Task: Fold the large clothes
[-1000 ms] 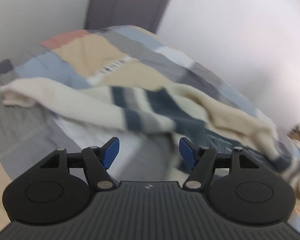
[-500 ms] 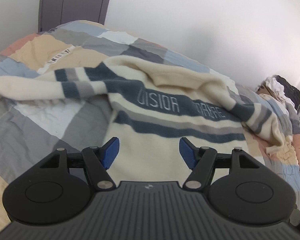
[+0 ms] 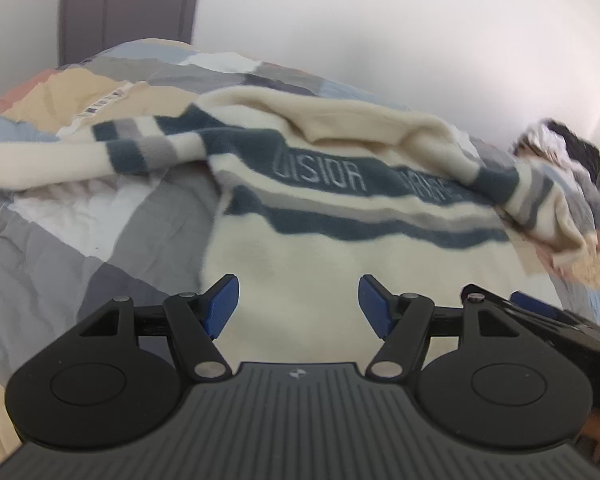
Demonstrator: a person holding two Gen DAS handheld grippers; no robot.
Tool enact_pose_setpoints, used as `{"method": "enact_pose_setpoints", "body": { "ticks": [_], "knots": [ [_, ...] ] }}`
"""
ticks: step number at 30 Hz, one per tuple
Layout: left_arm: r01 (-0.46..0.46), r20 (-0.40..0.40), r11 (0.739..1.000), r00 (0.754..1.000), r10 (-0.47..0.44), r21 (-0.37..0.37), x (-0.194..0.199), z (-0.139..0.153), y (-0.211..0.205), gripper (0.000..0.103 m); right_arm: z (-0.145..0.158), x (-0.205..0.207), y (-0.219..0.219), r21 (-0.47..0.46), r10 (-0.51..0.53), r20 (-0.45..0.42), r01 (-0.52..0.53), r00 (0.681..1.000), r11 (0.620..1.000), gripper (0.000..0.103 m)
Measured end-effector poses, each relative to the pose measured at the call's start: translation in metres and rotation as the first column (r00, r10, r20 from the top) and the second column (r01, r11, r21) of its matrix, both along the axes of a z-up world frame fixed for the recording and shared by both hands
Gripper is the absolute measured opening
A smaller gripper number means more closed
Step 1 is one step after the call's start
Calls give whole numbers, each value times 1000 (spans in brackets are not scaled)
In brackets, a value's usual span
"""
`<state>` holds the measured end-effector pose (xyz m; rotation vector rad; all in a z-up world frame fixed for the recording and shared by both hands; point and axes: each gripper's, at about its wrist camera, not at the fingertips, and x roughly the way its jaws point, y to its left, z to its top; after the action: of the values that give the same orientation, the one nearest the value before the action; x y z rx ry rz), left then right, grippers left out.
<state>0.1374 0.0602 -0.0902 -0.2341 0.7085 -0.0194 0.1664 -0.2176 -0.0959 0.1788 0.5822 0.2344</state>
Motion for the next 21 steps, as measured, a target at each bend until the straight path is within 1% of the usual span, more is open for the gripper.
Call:
{"method": "enact_pose_setpoints", "body": {
  "ticks": [2, 5, 8, 9, 11, 13, 15, 17, 19, 20, 21],
  "knots": [
    [-17, 4, 1000, 1000, 17, 0, 3, -2, 9, 71, -2, 23, 8, -3, 7, -32, -7, 999, 1000, 87],
    [-36, 3, 999, 999, 36, 10, 13, -7, 21, 71, -2, 61, 26, -55, 23, 11, -22, 1000, 998, 87],
    [-76, 9, 996, 997, 76, 46, 21, -12, 33, 71, -10, 110, 47, -66, 69, 22, -67, 997, 996, 87],
    [-85, 10, 995, 996, 85, 46, 24, -15, 37, 71, -12, 126, 55, -80, 77, 28, -75, 997, 994, 87],
    [-104, -6, 995, 995, 104, 8, 29, -22, 50, 71, -16, 159, 70, -98, 86, 37, -82, 996, 992, 87],
    [-112, -22, 992, 994, 111, -57, 35, -31, 63, 71, -19, 190, 82, -90, 90, 37, -86, 995, 992, 85],
    [-124, -46, 985, 992, 119, -121, 43, -41, 75, 71, -24, 224, 94, -90, 72, -2, -71, 997, 993, 76],
    [-141, -80, 976, 988, 129, -168, 51, -50, 83, 71, -32, 256, 105, -122, 56, -30, -60, 998, 991, 75],
    [-156, -85, 964, 986, 140, -214, 57, -59, 92, 71, -37, 284, 116, -183, 62, -10, -63, 998, 981, 76],
    [-175, -88, 959, 983, 159, -224, 59, -65, 96, 71, -39, 297, 120, -212, 67, 10, -63, 998, 975, 75],
    [-197, -85, 953, 980, 182, -231, 61, -69, 100, 71, -40, 311, 123, -223, 66, 25, -59, 997, 973, 73]
  ]
}}
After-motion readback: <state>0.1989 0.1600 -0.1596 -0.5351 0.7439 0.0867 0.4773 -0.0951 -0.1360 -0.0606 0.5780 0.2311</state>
